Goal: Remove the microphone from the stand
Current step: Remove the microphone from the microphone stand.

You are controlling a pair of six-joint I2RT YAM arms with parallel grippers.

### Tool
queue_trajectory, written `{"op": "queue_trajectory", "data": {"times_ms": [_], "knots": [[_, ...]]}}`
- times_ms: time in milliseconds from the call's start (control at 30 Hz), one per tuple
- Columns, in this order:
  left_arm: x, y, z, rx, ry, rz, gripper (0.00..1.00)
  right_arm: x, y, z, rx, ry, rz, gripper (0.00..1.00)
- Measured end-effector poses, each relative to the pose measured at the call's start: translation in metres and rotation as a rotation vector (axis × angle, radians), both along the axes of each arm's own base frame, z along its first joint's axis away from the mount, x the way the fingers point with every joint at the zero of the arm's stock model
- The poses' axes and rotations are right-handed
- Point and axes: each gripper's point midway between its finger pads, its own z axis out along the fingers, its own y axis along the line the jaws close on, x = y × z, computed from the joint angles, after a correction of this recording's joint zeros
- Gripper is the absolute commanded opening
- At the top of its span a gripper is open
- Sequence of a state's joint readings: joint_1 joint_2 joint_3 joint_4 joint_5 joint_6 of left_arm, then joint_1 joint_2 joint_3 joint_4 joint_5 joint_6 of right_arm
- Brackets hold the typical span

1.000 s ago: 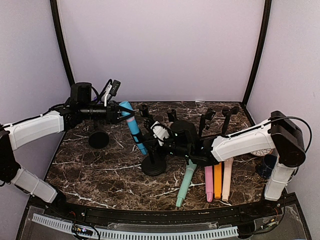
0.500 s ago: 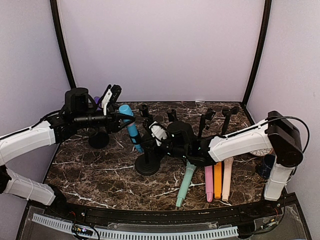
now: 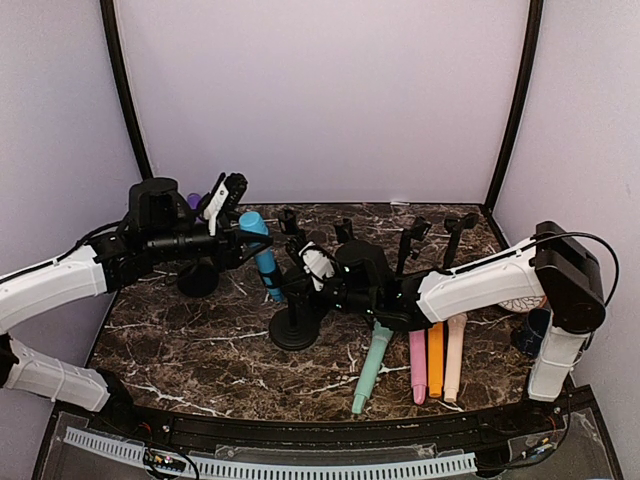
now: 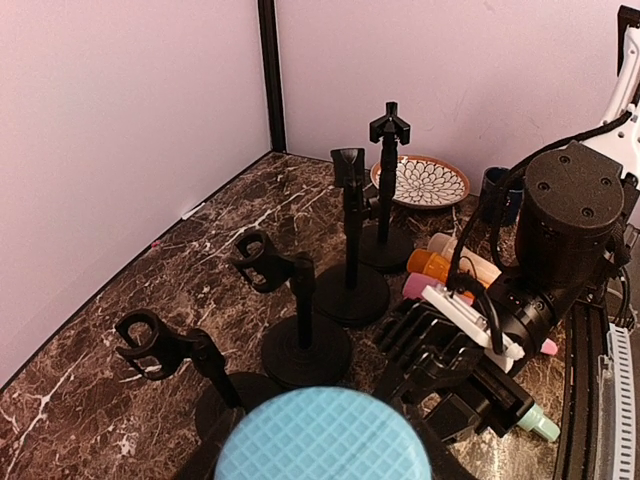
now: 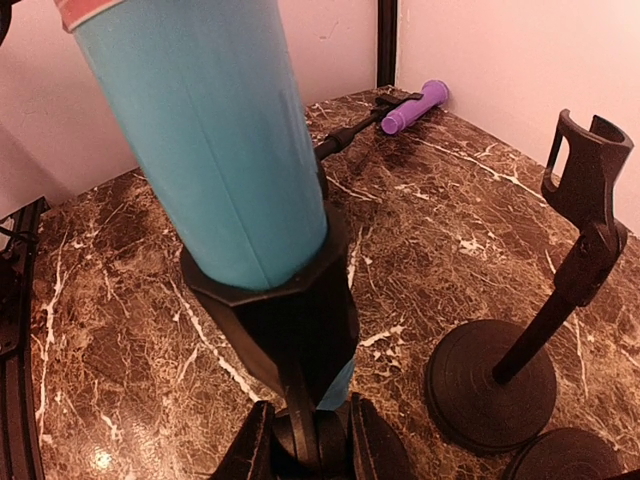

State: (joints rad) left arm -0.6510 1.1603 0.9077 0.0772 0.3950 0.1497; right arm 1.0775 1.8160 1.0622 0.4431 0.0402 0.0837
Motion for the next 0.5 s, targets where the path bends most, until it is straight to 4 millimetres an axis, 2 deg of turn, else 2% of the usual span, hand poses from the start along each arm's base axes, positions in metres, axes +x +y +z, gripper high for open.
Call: {"op": "queue_trajectory", "data": {"times_ms": [167, 333, 500], "knots": [[0.007, 0.008, 0.0, -0.012, 0.022, 0.028, 0.0, 0.0, 0.001, 0.001, -0.01, -0.025, 0.013, 0.0], [0.021, 0.025, -0.002, -0.088, 0.153, 0.03, 0.0, 0.0, 0.002, 0.005, -0.017, -0.072, 0.019, 0.0], [0.034, 0.032, -0.008, -0.141, 0.261, 0.021, 0.0, 0.0, 0.001, 0.005, -0.043, -0.115, -0.009, 0.0]]}}
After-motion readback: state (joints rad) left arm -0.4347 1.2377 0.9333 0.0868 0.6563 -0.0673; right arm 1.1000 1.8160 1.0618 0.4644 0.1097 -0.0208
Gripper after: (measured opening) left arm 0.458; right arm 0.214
